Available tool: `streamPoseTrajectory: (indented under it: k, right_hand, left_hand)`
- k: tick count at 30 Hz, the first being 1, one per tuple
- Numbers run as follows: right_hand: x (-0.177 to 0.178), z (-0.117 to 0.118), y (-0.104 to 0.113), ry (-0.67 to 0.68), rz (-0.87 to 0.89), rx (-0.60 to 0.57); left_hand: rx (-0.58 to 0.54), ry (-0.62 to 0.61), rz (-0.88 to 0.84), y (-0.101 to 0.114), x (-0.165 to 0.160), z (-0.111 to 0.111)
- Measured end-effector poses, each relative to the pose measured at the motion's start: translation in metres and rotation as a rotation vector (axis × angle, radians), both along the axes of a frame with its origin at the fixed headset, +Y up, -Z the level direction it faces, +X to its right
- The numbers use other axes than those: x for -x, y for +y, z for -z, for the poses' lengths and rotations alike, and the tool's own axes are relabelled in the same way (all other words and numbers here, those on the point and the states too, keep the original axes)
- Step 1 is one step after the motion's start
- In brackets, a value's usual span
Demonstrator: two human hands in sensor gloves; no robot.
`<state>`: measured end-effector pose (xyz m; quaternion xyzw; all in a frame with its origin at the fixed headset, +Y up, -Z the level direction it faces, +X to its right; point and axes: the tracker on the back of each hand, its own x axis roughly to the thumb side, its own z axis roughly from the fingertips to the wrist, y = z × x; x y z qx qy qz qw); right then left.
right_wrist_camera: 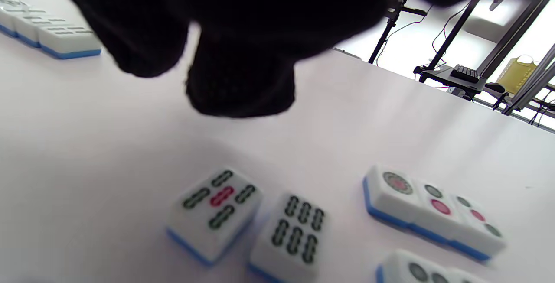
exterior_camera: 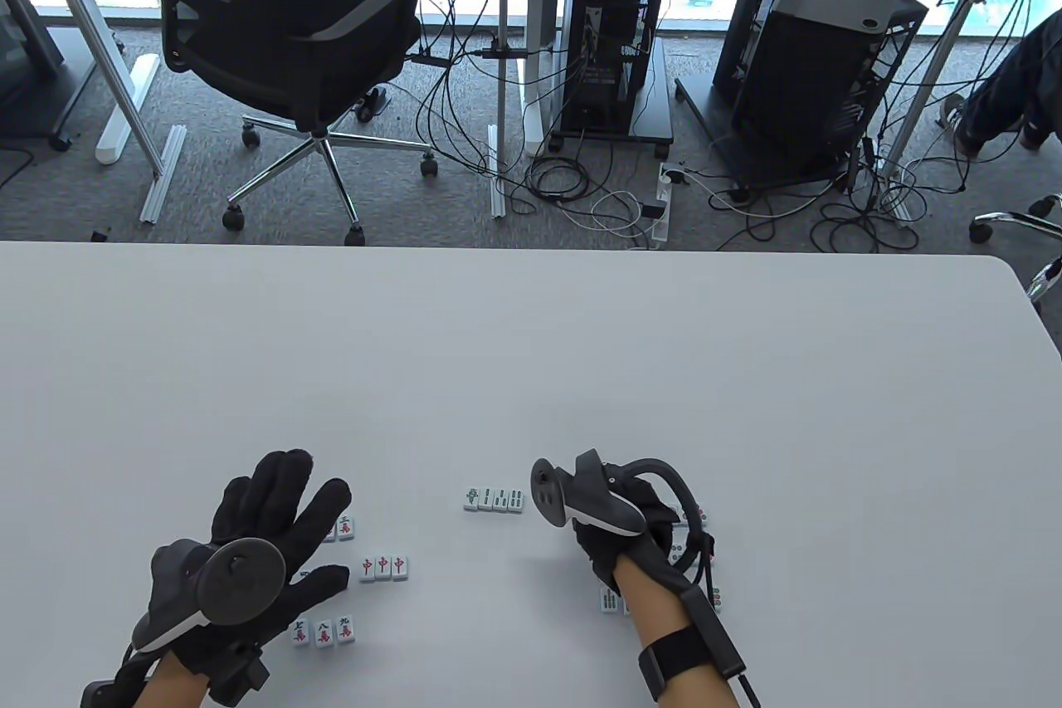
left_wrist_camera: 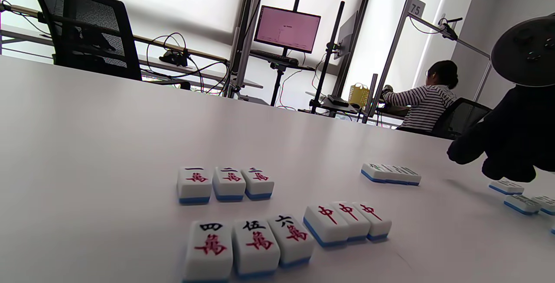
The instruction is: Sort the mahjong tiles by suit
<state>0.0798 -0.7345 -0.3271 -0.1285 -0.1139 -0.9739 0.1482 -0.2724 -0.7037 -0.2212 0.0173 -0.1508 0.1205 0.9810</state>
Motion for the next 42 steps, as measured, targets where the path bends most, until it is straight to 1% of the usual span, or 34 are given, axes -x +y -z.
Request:
streamPoseTrajectory:
  k: [4,10,13,17,22,24,27,30,32,35,42]
  right_hand:
    - [-0.016,-0.009,-0.005,-0.026,-0.016,0.067]
    - [-0.02,-0.018,-0.015,0.007,-0.063,0.095]
    - [-0.019,-0.018,-0.022,0.0,-0.073,0.104]
    - [-0.012,-0.016,-0.026,0.018,-0.101,0.07]
    - [-0.002,-0.009,-0.023,0.024,-0.111,0.141]
    - [0.007,-0.008,-0.019,0.049,-0.059,0.101]
    - [0.027,-0.006,-0.012,0.122,0.057,-0.057]
    - [0.044,-0.003,-0.011,0.179,0.073,-0.139]
    - [0.052,0.001,-0.013,0.187,0.068,-0.143]
    - [0.062,0.009,-0.019,0.155,0.034,-0.097]
    - [0.073,0.015,-0.029,0.147,0.069,-0.058]
  left_hand:
    - [0.004,-0.002,0.01,-0.001,-0.001,0.0]
    - [0.009,0.0,0.017,-0.001,-0.002,0.0]
    - [0.01,0.001,0.018,-0.001,-0.002,0.001]
    - [0.008,0.005,0.01,0.0,-0.002,0.001]
    - [0.009,0.004,0.008,0.0,-0.002,0.001]
    - [0.008,0.002,0.009,0.0,-0.002,0.001]
    - [0.011,0.003,0.009,0.0,-0.002,0.001]
    - [0.01,0.003,0.009,0.0,-0.002,0.001]
    - [0.009,0.001,0.01,0.0,-0.002,0.001]
    - [0.009,0.003,0.005,0.0,-0.001,0.001]
    - [0.002,0.01,-0.014,0.003,0.002,0.001]
